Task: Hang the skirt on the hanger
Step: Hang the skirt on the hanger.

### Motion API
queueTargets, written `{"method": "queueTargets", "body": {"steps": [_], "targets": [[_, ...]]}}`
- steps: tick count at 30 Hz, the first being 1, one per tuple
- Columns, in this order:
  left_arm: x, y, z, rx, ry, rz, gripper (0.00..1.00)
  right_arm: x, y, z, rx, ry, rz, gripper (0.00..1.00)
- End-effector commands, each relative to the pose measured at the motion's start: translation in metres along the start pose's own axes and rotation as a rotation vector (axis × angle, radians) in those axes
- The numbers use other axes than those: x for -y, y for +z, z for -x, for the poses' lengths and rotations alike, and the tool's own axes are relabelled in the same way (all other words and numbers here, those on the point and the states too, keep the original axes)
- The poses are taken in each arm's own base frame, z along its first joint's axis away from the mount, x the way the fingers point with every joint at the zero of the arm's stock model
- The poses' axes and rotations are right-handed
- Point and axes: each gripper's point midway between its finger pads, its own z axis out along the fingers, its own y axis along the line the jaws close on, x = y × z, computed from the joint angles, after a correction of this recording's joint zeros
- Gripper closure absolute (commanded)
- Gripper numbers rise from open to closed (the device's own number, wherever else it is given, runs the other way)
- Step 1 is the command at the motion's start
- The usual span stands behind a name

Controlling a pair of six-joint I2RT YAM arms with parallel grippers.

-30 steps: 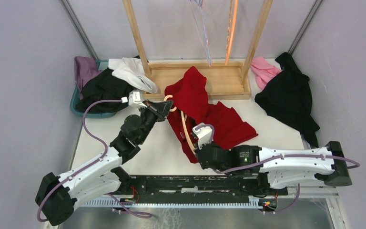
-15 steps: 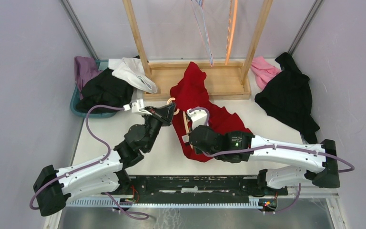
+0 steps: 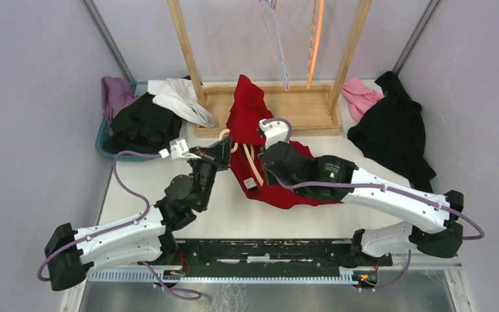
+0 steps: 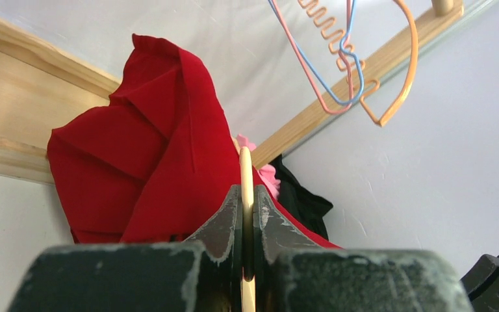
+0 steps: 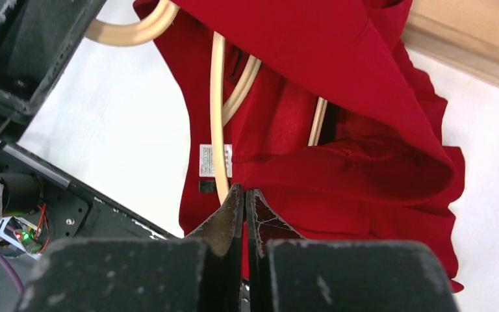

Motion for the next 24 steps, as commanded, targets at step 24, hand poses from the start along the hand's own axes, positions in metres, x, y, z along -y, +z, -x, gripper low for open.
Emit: {"method": "queueTargets", "body": {"steps": [24], "targets": [[-0.055,-0.013,-0.002,0.194,0.0,0.191,0.97,0.032,0.03,0.01,0.021,0.107,-0.07,0.99]]}}
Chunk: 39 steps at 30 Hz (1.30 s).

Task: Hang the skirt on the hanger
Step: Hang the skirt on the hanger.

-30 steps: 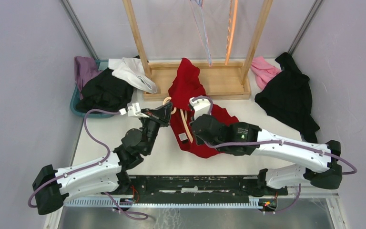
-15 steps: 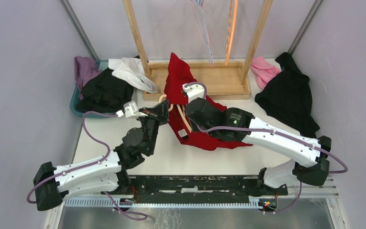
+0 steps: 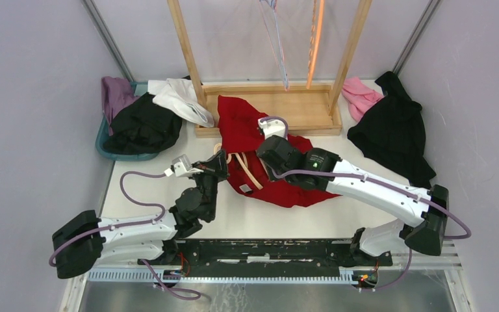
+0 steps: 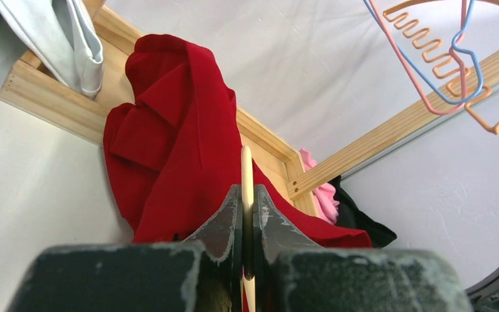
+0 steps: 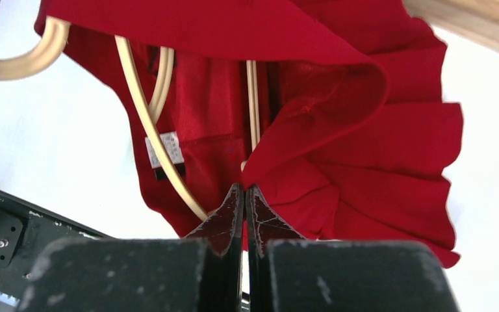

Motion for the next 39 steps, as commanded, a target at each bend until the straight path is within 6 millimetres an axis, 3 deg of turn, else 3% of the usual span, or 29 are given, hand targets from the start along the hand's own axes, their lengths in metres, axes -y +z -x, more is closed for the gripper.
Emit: {"method": "queueTargets", "body": {"steps": [1,5,14,26,33,39], "targets": [[0.02,0.006,0.025,0.099,-0.017,-0.012,0.97,0.003,-0.022,0.025,0.134,0.128,0.058,0.99],[0.039,0.012,0.039,0.143,0.002,-0.029,0.97,0.015,-0.039,0.02,0.144,0.14,0.063,0.99],[0.093,0.021,0.072,0.205,-0.022,-0.121,0.97,0.009,-0.059,0.023,0.132,0.128,0.145,0.99],[0.129,0.026,0.098,0.276,-0.044,-0.185,0.97,-0.007,-0.081,0.038,0.143,0.097,0.217,0.99],[0.147,0.032,0.107,0.328,0.012,-0.203,0.97,-0.008,-0.094,0.038,0.141,0.071,0.217,0.99],[0.147,0.032,0.098,0.317,0.025,-0.213,0.97,-0.017,-0.095,0.054,0.174,0.075,0.22,0.99]]}}
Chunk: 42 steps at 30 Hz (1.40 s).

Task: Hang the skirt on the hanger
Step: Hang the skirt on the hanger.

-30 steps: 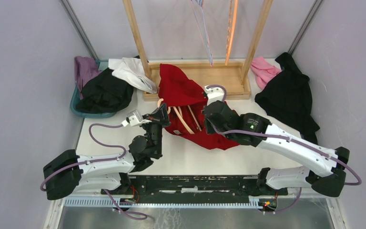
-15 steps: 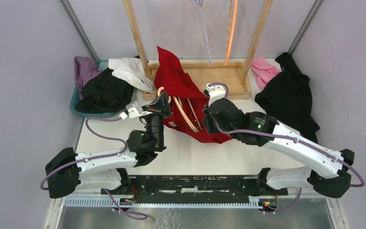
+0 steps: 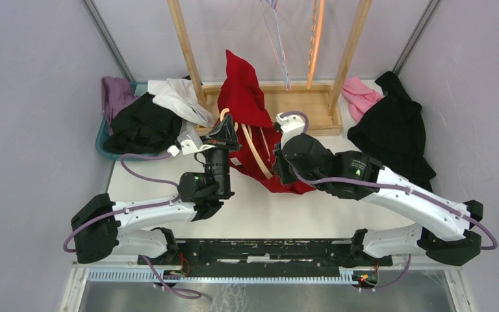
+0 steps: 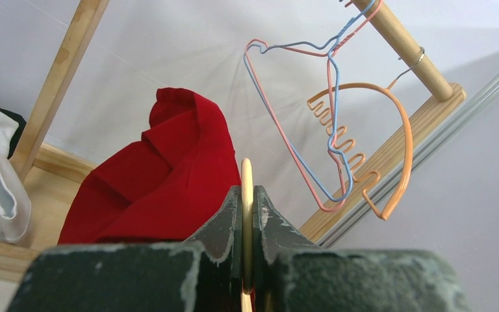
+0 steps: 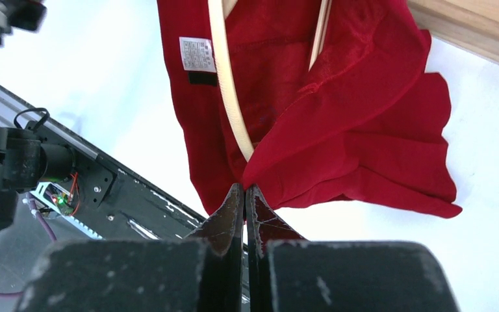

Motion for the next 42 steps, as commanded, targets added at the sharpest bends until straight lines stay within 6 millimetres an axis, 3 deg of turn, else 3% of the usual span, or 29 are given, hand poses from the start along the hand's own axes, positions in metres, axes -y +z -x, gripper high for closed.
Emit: {"method": "queueTargets", "body": {"steps": [1,9,16,21,27,30,36,42], "targets": [[0.02,0.004,0.031,0.084,-0.1,-0.06,0.97,-0.013,-0.005,0.043,0.115,0.012,0.011,0.99],[0.013,-0.003,0.014,0.029,-0.112,-0.055,0.97,-0.02,0.02,0.094,0.157,-0.013,-0.029,0.99],[0.01,-0.006,0.002,-0.043,-0.092,-0.037,0.97,0.004,0.052,0.104,0.125,0.004,-0.08,0.99],[0.018,-0.005,-0.04,-0.269,0.037,0.031,0.97,-0.003,0.076,0.071,0.055,-0.019,0.005,0.99],[-0.008,-0.034,-0.101,-0.512,0.155,0.082,0.97,-0.003,0.11,-0.007,-0.039,0.019,0.083,0.99],[-0.024,-0.051,-0.124,-0.617,0.213,0.109,0.97,0.002,0.118,-0.038,-0.056,0.037,0.107,0.99],[-0.052,-0.086,-0.166,-0.8,0.313,0.14,0.97,0.016,0.12,-0.071,-0.028,0.09,0.111,0.99],[-0.063,-0.103,-0.191,-0.864,0.3,0.138,0.97,0.018,0.111,-0.077,0.061,0.172,0.158,0.99]]}}
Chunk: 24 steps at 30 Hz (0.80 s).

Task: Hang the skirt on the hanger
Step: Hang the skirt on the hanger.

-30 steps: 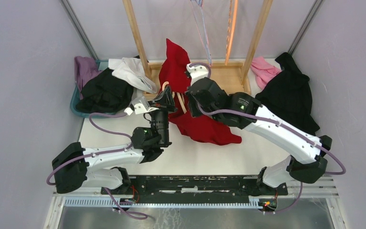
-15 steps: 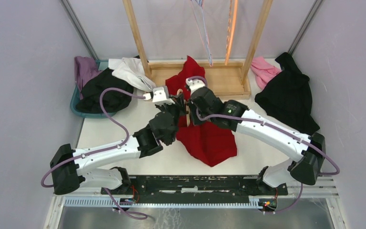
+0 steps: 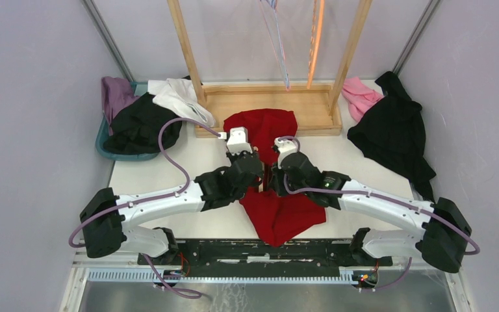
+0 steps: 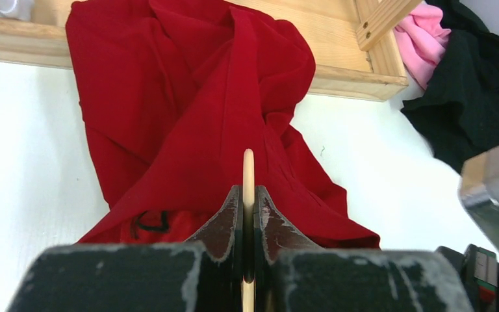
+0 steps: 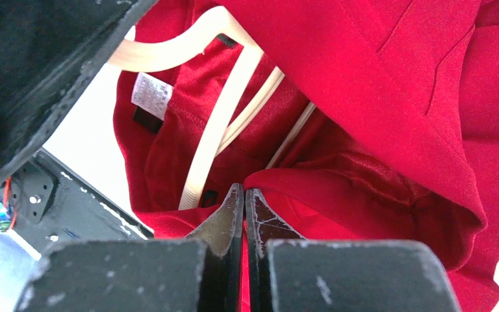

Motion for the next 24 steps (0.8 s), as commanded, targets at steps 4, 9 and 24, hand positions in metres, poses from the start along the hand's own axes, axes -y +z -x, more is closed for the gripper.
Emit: {"method": "queueTargets", "body": {"steps": [4,9,24], "targets": [[0.008,0.003,-0.03,-0.11,-0.017,-0.02,0.97,-0.026,-0.016,0.037,0.236,0.134,0.159,0.99],[0.016,0.003,-0.029,-0.123,-0.016,-0.043,0.97,-0.022,-0.017,0.042,0.277,0.158,0.144,0.99],[0.02,-0.006,-0.022,-0.12,-0.056,-0.093,0.97,-0.022,-0.008,0.043,0.304,0.221,0.146,0.92]]}}
